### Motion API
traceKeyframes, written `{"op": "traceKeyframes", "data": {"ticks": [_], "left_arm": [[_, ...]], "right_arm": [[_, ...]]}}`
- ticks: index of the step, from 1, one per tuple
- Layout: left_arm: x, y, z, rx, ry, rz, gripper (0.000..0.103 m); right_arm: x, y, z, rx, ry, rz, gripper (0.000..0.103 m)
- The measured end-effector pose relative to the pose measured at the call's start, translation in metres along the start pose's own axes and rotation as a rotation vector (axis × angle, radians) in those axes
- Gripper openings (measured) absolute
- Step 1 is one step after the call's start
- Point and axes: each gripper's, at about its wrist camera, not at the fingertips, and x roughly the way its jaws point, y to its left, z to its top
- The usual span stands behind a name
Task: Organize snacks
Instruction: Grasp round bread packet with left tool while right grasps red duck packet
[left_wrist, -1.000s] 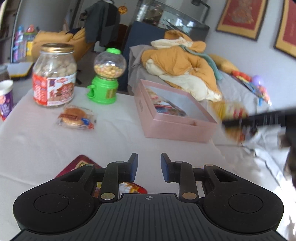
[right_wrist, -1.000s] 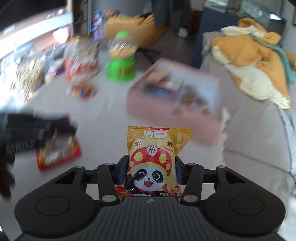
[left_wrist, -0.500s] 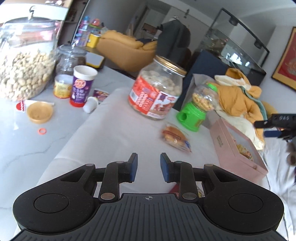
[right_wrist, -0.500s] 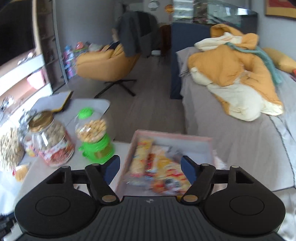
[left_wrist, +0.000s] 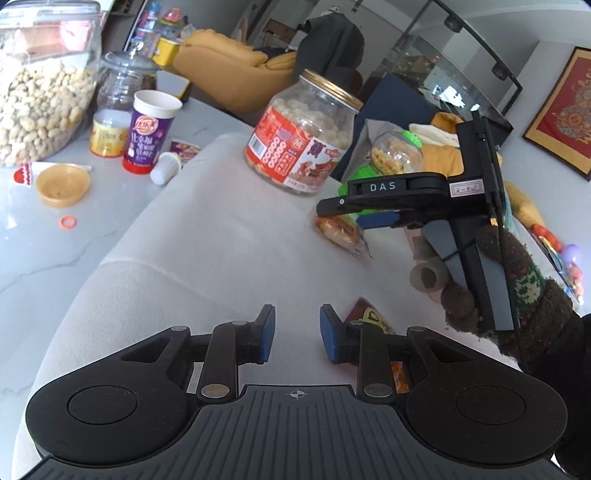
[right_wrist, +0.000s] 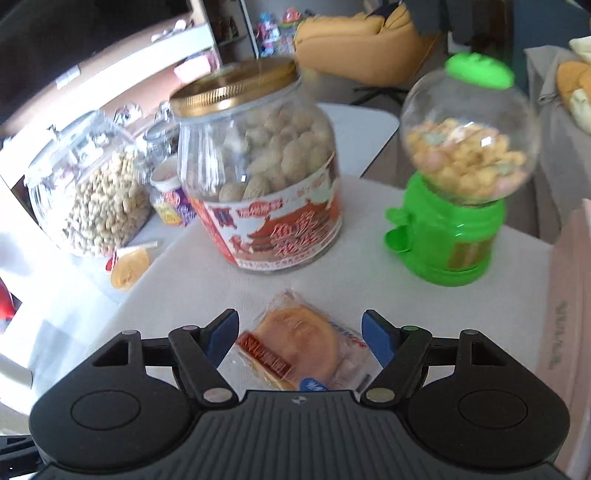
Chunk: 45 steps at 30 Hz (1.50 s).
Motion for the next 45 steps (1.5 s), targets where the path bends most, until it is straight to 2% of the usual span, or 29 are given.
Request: {"op": "traceKeyframes", "data": {"ticks": [3,6,8,9,12,14,15,16,20,24,27,31,33,38,39,41,43,45], "left_arm": [[0.004,-0.001,-0.001,-0.010,0.005,-0.005,0.031],[0.004,-0.003,-0.003,-0.021,0.009,-0.009,0.031],[0.000,-0.004,-0.003,-0.032,-0.003,-0.009,0.031],[-0.003,-0.004,-0.003,-0.037,-0.013,-0.003,0.031],[-0.012,-0.004,-0.002,-0.052,-0.038,0.030,0.031],[-0.016,-0.006,0.000,-0.057,-0.045,0.039,0.031],[-0.016,-0.008,0.000,-0.053,-0.045,0.041,0.031],[-0.016,-0.011,0.001,-0.045,-0.043,0.042,0.031],[-0.008,-0.028,0.007,0.016,-0.019,0.049,0.031],[0.008,-0.044,0.019,0.088,-0.018,0.081,0.031],[0.024,-0.058,0.035,0.164,-0.034,0.119,0.031],[0.052,-0.081,0.056,0.285,-0.035,0.190,0.031],[0.072,-0.094,0.063,0.336,-0.014,0.218,0.031],[0.124,-0.131,0.055,0.499,0.062,0.313,0.032],[0.133,-0.136,0.050,0.533,0.084,0.327,0.033],[0.142,-0.143,0.040,0.586,0.102,0.337,0.046],[0.145,-0.146,0.036,0.616,0.119,0.324,0.065],[0.147,-0.147,0.034,0.632,0.130,0.297,0.075]], "right_arm": [[-0.010,0.006,-0.011,-0.036,0.004,-0.005,0.072],[-0.023,0.014,-0.027,-0.050,0.055,0.035,0.054],[-0.037,0.017,-0.041,-0.050,0.085,0.077,0.054],[-0.043,0.019,-0.048,-0.047,0.101,0.101,0.056],[-0.061,0.023,-0.076,0.005,0.132,0.164,0.073],[-0.070,0.025,-0.094,0.027,0.147,0.197,0.075],[-0.074,0.028,-0.105,0.025,0.145,0.202,0.081],[-0.079,0.032,-0.113,0.008,0.126,0.189,0.087],[-0.086,0.052,-0.141,-0.148,0.099,0.063,0.094],[-0.094,0.050,-0.158,-0.187,0.037,0.039,0.094],[-0.098,0.045,-0.161,-0.187,-0.003,0.013,0.085],[-0.111,0.018,-0.171,-0.111,-0.047,0.007,0.080],[-0.118,0.000,-0.179,-0.060,-0.068,-0.025,0.080],[-0.141,-0.043,-0.206,0.070,-0.136,-0.130,0.080],[-0.146,-0.050,-0.212,0.096,-0.150,-0.147,0.081],[-0.152,-0.063,-0.222,0.143,-0.178,-0.160,0.083],[-0.157,-0.075,-0.233,0.181,-0.220,-0.134,0.085],[-0.158,-0.076,-0.242,0.178,-0.261,-0.124,0.086]]}}
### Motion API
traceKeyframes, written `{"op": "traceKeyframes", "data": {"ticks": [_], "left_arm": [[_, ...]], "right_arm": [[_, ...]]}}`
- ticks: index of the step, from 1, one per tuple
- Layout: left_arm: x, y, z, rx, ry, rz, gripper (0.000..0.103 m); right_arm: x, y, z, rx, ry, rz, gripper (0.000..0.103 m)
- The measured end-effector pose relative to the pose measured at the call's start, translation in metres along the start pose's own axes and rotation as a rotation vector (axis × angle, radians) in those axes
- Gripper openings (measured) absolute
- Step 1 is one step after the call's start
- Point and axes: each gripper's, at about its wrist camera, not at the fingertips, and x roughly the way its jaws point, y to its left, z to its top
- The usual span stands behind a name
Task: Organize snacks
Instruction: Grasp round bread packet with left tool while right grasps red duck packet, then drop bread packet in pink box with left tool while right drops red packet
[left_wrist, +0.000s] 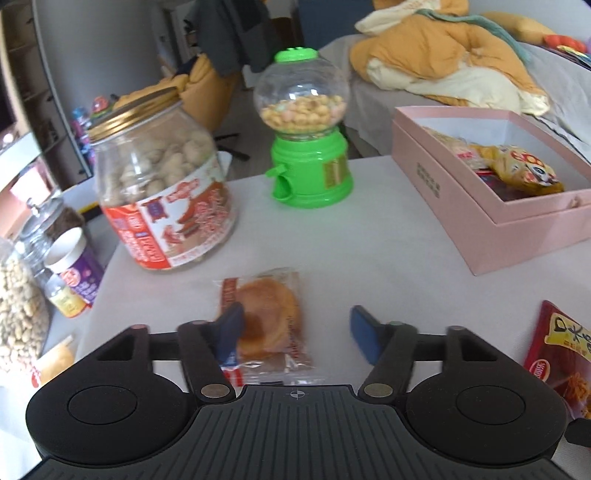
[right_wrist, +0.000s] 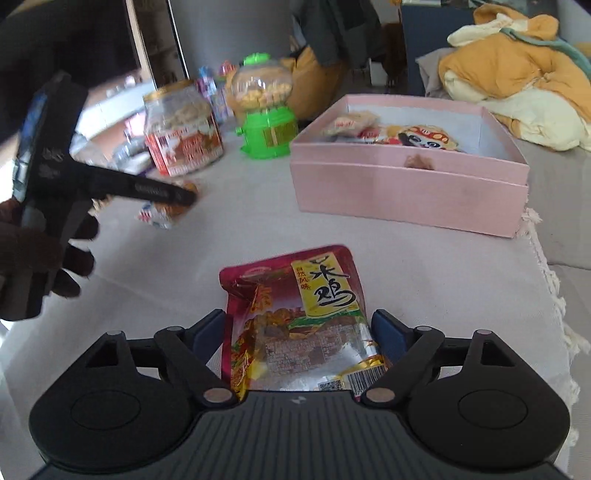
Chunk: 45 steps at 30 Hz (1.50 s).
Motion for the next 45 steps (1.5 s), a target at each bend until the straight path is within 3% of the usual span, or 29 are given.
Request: {"op": "traceKeyframes", "data": {"ticks": [5,6,11,14,15,16,25,32,36,45], "left_arm": [[0.010,0.014,-0.005,0.000,0.005,0.114,0.075],[0.013,0.022,-0.006,-0.036,0.001,0.103,0.080],[0.021,0.054,-0.007,-0.233,0.015,0.018,0.083],[0.018,0.049,-0.006,-0.213,0.024,0.028,0.078],[0.015,0.046,-0.006,-0.206,0.022,0.018,0.066],[0.011,0.042,-0.007,-0.195,0.016,0.012,0.061],[-0.057,-0.007,-0.062,-0.158,-0.009,-0.228,0.060],[-0.083,-0.024,-0.103,-0.187,-0.110,-0.229,0.060],[-0.084,-0.018,-0.107,-0.228,-0.136,-0.251,0.060],[-0.084,-0.011,-0.112,-0.269,-0.158,-0.285,0.060]], "right_arm": [[0.004,0.008,0.001,-0.031,0.005,-0.020,0.088],[0.003,0.008,0.001,-0.028,0.004,-0.018,0.089],[0.004,0.012,0.000,-0.044,0.011,-0.022,0.092],[0.006,0.016,0.000,-0.068,0.020,-0.033,0.094],[0.006,0.017,0.000,-0.073,0.022,-0.037,0.094],[0.006,0.017,0.000,-0.077,0.023,-0.039,0.094],[0.005,0.012,0.002,-0.058,0.029,0.000,0.098],[0.006,0.005,0.004,-0.042,0.049,0.061,0.103],[0.007,0.011,0.004,-0.093,0.070,0.047,0.103],[0.002,0.007,0.002,-0.042,0.044,0.001,0.101]]}}
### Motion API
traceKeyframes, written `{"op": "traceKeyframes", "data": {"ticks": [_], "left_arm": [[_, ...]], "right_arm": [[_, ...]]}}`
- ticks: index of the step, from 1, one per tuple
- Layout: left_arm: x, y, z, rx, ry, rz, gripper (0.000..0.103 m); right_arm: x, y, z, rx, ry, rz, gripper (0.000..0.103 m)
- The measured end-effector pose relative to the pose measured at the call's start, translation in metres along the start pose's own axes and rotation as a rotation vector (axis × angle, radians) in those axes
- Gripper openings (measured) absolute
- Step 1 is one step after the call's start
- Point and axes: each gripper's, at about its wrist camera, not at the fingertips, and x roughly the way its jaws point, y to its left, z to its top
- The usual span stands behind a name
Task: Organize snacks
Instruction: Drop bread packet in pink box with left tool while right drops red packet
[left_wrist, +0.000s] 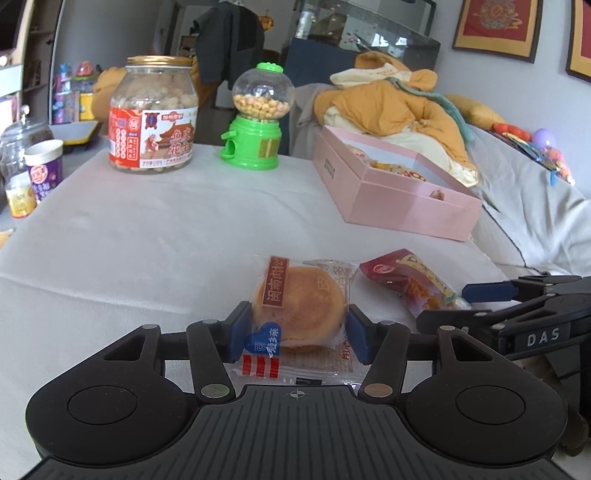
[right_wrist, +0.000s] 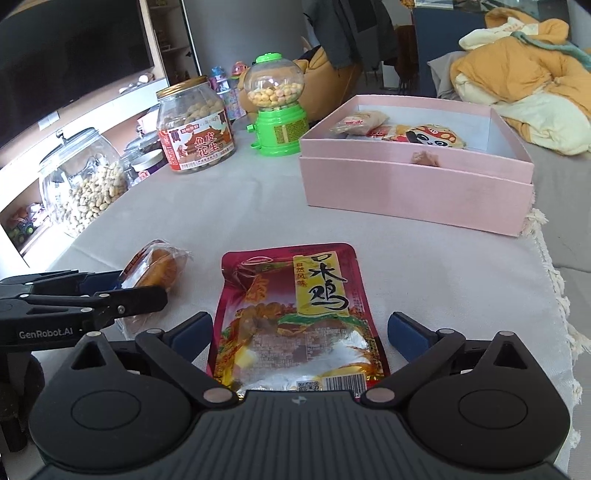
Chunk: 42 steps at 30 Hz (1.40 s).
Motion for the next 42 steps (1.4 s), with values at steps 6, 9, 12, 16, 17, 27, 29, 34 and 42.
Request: {"op": "traceKeyframes", "data": {"ticks": [6,9,12,16,17,27,29,34,42], "left_arm": [[-0.001,0.001,-0.001,-0.016,-0.004,-0.008,0.060],[-0.001,0.000,-0.001,-0.011,-0.004,-0.005,0.060],[-0.001,0.000,-0.001,-0.015,-0.004,-0.008,0.060],[-0.001,0.001,-0.001,-0.020,-0.005,-0.011,0.060],[-0.001,0.001,-0.001,-0.020,-0.005,-0.010,0.060],[-0.001,0.001,-0.001,-0.025,-0.006,-0.014,0.060],[-0.001,0.002,-0.001,-0.028,-0.007,-0.016,0.060],[-0.001,0.003,-0.001,-0.033,-0.008,-0.019,0.060],[-0.001,0.003,-0.002,-0.035,-0.009,-0.019,0.060]], "right_arm": [[0.015,0.010,0.012,0.040,0.024,-0.079,0.103],[0.023,0.009,0.020,0.100,0.011,-0.100,0.103],[0.027,0.011,0.022,0.097,0.013,-0.115,0.103],[0.022,0.019,0.015,0.007,0.039,-0.145,0.095],[0.019,0.023,0.011,-0.037,0.040,-0.167,0.092],[-0.011,0.017,-0.005,-0.053,0.012,-0.172,0.064],[-0.015,0.018,-0.002,-0.047,0.019,-0.162,0.051],[-0.034,0.019,0.007,-0.029,-0.012,-0.133,0.029],[-0.028,0.035,0.018,-0.061,-0.001,-0.118,0.024]]}}
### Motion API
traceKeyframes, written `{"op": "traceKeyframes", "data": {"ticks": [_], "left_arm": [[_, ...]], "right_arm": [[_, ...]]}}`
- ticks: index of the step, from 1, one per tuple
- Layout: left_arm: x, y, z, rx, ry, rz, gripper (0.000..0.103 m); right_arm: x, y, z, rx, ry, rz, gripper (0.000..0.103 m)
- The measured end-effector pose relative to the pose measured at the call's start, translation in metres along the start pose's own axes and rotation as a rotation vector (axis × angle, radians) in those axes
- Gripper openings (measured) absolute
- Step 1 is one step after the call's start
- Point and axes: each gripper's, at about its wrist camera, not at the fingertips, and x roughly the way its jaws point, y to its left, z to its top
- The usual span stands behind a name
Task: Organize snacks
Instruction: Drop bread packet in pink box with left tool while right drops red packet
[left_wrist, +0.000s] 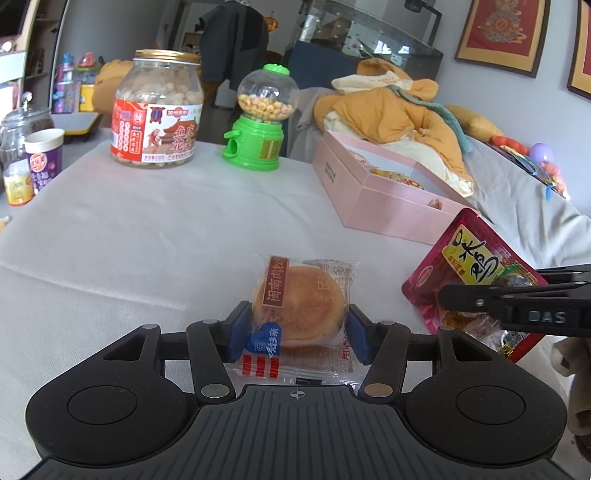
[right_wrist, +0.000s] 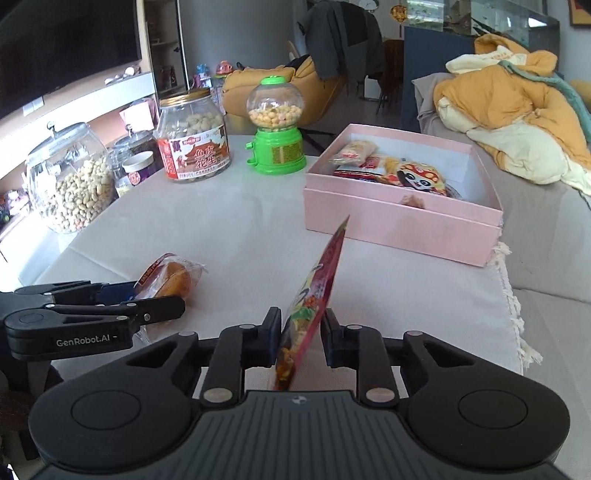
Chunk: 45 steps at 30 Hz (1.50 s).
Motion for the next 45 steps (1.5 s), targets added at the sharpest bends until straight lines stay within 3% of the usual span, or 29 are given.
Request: {"op": "traceKeyframes", "data": {"ticks": [5,12,16,20,24,26,29,31,33,35,40,42,45], "left_arm": [[0.001,-0.003,0.000,0.020,0.008,0.017,0.060],[0.007,-0.026,0.003,0.139,0.046,0.105,0.060],[0.007,-0.034,0.022,0.102,0.058,0.047,0.060],[0.003,-0.074,0.065,0.207,-0.024,0.046,0.060],[0.007,-0.113,0.127,0.262,-0.117,-0.038,0.060],[0.015,-0.120,0.167,0.213,-0.162,-0.118,0.060],[0.042,-0.122,0.214,0.093,-0.220,-0.146,0.061],[0.076,-0.118,0.230,0.054,-0.128,-0.150,0.059],[0.100,-0.104,0.228,0.000,-0.068,-0.168,0.057],[0.103,-0.088,0.215,-0.021,-0.101,-0.207,0.057],[0.084,-0.050,0.166,-0.001,-0.117,-0.168,0.057],[0.076,-0.036,0.151,-0.004,-0.106,-0.148,0.057],[0.063,-0.021,0.143,-0.025,-0.120,-0.148,0.057]], "right_arm": [[0.023,-0.010,0.006,0.082,0.049,0.030,0.025],[0.004,-0.014,0.009,0.004,0.030,0.026,0.021],[-0.016,-0.026,0.008,-0.001,-0.006,0.030,0.021],[-0.032,-0.041,0.013,0.005,-0.055,0.018,0.021],[-0.044,-0.060,0.017,0.046,-0.095,0.009,0.021],[-0.047,-0.069,0.016,0.065,-0.100,-0.003,0.021],[-0.050,-0.079,0.012,0.074,-0.102,-0.029,0.021],[-0.050,-0.085,0.008,0.086,-0.095,-0.032,0.021],[-0.049,-0.091,0.003,0.104,-0.080,-0.030,0.021],[-0.049,-0.097,-0.002,0.117,-0.071,-0.030,0.021],[-0.042,-0.113,-0.004,0.190,-0.034,-0.004,0.021],[-0.049,-0.120,0.011,0.240,-0.070,0.027,0.021],[-0.069,-0.125,0.062,0.258,-0.181,0.081,0.021]]}}
